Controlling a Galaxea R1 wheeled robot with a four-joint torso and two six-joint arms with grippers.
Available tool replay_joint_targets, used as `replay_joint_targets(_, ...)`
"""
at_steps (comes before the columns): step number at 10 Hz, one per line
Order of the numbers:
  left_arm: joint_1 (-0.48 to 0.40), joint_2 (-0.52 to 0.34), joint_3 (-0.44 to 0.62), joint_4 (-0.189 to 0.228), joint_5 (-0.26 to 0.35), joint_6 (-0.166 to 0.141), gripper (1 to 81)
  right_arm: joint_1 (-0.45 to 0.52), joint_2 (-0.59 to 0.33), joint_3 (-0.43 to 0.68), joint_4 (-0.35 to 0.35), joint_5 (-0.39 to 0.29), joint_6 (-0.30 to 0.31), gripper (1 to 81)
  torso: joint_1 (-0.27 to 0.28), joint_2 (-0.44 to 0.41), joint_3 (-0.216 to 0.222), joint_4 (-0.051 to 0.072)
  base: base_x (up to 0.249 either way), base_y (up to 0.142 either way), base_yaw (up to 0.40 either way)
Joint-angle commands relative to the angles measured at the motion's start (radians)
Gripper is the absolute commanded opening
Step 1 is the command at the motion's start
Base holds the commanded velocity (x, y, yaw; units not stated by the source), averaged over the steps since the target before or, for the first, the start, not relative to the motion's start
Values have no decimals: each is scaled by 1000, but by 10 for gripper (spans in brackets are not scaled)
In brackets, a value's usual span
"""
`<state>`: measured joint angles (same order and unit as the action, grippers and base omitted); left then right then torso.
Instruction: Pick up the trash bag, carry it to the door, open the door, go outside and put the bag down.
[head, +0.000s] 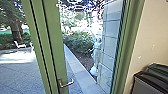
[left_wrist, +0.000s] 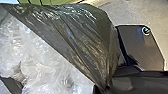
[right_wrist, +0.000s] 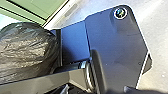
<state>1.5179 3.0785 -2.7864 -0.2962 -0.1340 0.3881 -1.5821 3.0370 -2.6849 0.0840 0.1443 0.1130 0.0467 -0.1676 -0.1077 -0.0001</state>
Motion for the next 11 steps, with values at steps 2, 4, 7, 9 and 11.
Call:
replay_joint_targets(2, -32, -47, 86, 11, 53, 3, 10, 41, -62, 111, -12, -69, -3, 811, 0, 0, 0, 0, 0, 0, 182)
replay_joint_targets(4, -29, -61, 110, 11, 53, 3, 10, 41, -82, 148, -13, -72, -4, 811, 0, 0, 0, 0, 0, 0, 182)
replay_joint_targets(7, -24, -67, 119, 12, 54, 3, 10, 40, -119, 220, -24, -92, -4, 811, 0, 0, 0, 0, 0, 0, 182)
replay_joint_targets(9, -20, -75, 137, 22, 53, 2, 10, 35, -146, 274, -41, -94, -4, 811, 0, 0, 0, 0, 0, 0, 182)
replay_joint_targets(11, -20, -98, 172, 22, 60, 2, 10, 33, -172, 300, -40, -92, -3, 811, 0, 0, 0, 0, 0, 0, 182)
